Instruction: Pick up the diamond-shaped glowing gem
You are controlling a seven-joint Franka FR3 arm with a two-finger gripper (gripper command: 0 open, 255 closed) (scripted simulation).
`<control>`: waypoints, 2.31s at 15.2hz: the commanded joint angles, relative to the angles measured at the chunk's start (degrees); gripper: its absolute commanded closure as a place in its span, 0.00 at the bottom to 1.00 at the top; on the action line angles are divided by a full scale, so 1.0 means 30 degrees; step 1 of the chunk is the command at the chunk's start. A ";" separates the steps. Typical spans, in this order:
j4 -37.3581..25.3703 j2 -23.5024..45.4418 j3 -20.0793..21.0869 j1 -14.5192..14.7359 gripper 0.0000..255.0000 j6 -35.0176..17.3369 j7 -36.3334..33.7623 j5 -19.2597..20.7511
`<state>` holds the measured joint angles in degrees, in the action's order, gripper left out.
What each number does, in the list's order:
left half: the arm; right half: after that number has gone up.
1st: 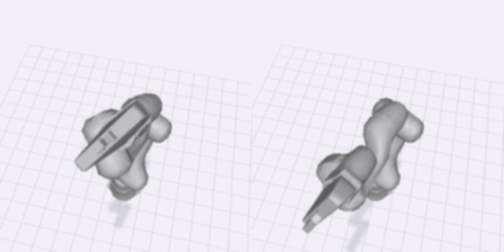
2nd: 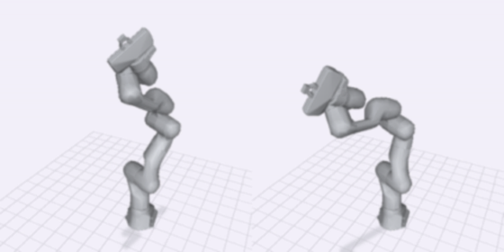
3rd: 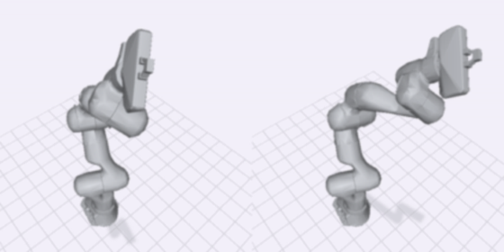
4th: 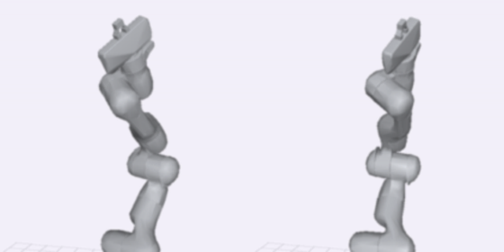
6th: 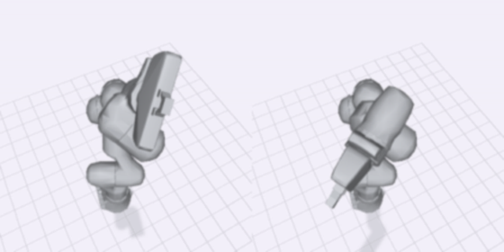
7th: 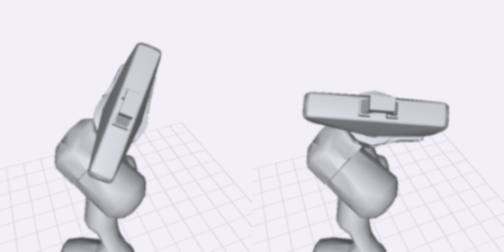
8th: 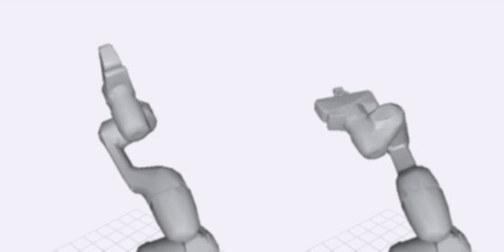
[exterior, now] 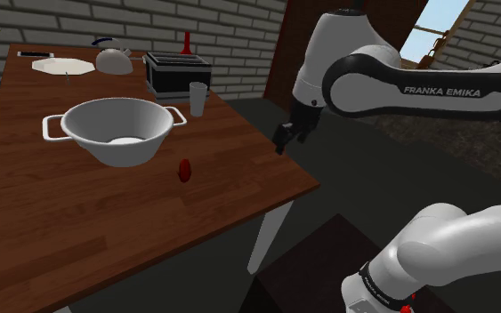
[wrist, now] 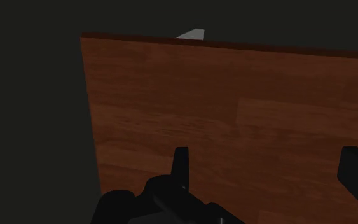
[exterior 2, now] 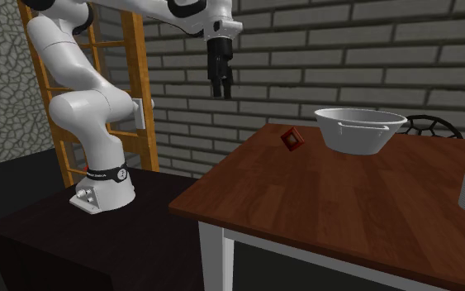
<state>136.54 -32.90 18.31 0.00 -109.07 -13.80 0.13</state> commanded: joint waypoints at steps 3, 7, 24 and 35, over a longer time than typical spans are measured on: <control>-0.0488 0.2217 0.1586 -0.0329 0.00 -0.2305 -0.2266 0.0427; -0.1599 0.4806 0.3214 -0.0902 0.00 -0.4137 -0.4807 0.1629; -1.2290 1.8726 0.4917 0.1361 0.00 -0.4730 -1.6835 1.3463; -1.2688 2.0459 0.4160 0.2135 0.00 -0.5667 -1.8193 1.4928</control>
<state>98.49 28.35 30.85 6.37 -125.95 -68.29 44.79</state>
